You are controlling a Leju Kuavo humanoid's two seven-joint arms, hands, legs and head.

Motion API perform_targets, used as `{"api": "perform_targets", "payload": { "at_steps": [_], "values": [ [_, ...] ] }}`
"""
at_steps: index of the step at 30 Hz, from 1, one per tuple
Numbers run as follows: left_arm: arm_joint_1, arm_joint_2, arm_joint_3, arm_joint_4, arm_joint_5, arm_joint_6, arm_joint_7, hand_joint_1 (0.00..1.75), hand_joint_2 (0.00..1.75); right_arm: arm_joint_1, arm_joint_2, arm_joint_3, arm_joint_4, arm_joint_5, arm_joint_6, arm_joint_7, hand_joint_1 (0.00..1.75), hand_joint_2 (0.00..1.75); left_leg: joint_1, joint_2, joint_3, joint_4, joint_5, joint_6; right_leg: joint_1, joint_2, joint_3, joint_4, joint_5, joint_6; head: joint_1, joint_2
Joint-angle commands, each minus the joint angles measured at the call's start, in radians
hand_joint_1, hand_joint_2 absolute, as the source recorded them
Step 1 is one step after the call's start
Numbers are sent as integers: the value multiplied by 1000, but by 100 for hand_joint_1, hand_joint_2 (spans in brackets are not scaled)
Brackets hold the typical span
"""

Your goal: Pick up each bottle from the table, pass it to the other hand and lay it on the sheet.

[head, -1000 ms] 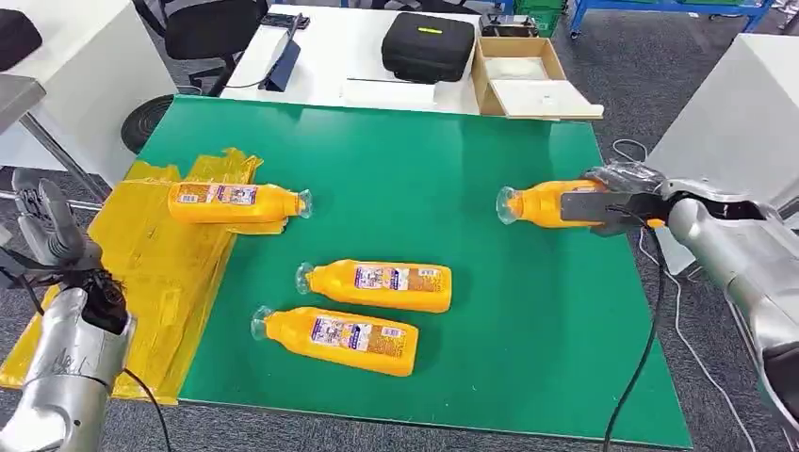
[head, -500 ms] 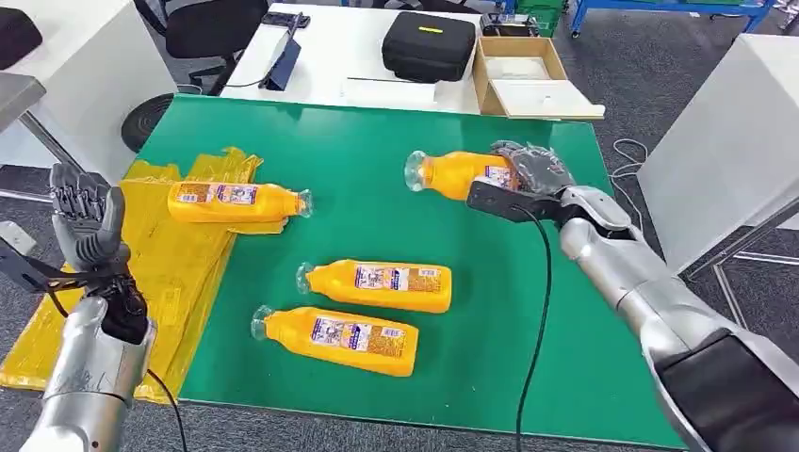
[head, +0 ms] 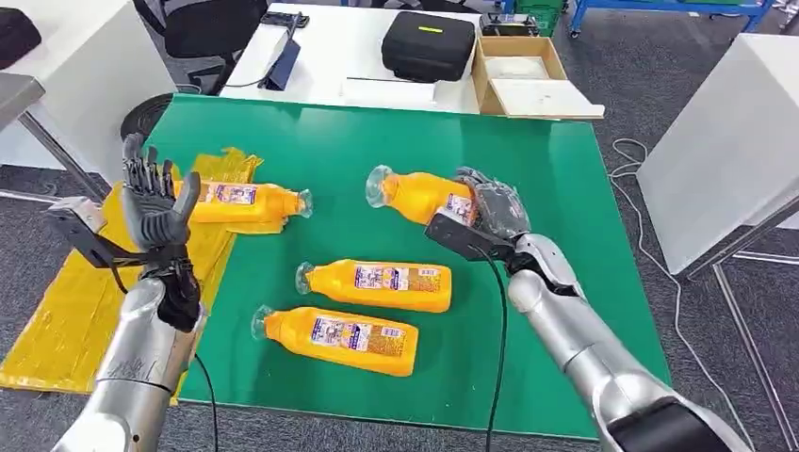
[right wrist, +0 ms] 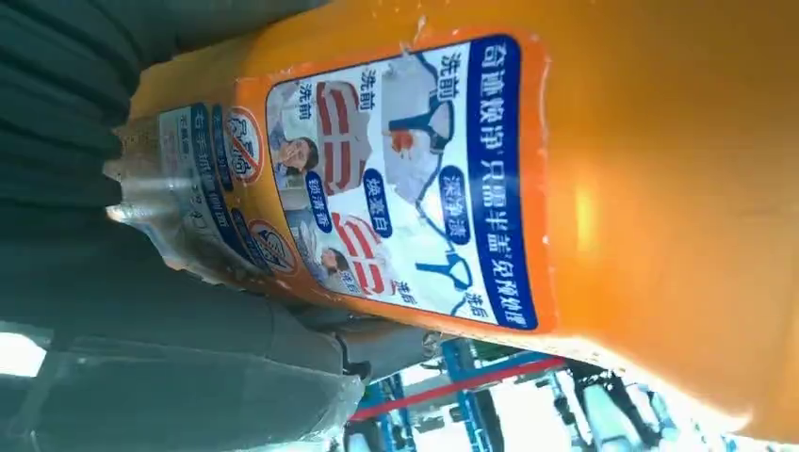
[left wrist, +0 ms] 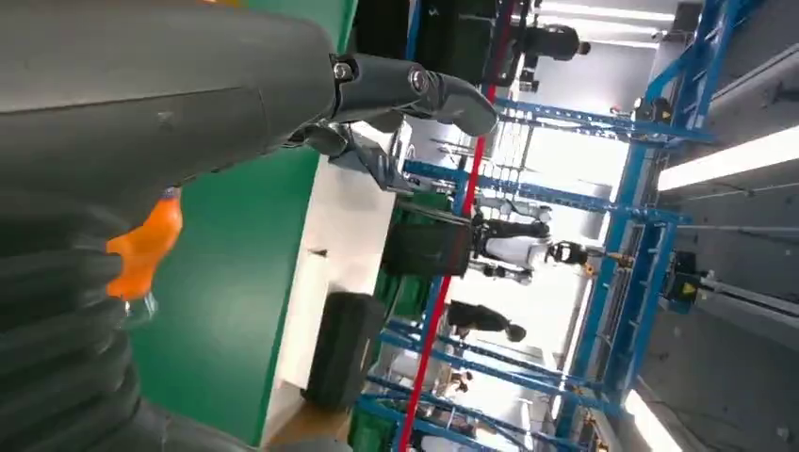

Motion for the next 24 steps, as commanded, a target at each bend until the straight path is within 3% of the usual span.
{"api": "perform_targets", "payload": {
  "at_steps": [1,15,16,24],
  "values": [
    [-12,-34,-67,-23,8,11,15,0,175,56,94,-174,-116,-2,4,-27,175,175,2,1,4,1,-3,-6,2,0,4,1,-3,-4,0,0],
    [-18,-51,-139,-35,27,21,28,0,175,31,140,-212,-263,36,43,11,175,175,1,0,0,1,-1,-3,1,-1,-1,1,-1,-2,0,0],
    [-19,-56,-148,-32,28,17,28,0,175,24,148,-216,-267,28,45,10,175,175,2,1,4,3,-4,-7,2,0,4,2,-4,-5,0,0],
    [-39,-109,-240,-30,25,1,37,0,175,-29,242,-199,-242,-36,60,-1,175,175,1,1,0,3,-2,-5,1,0,0,2,-2,-3,0,0]
  ]
}}
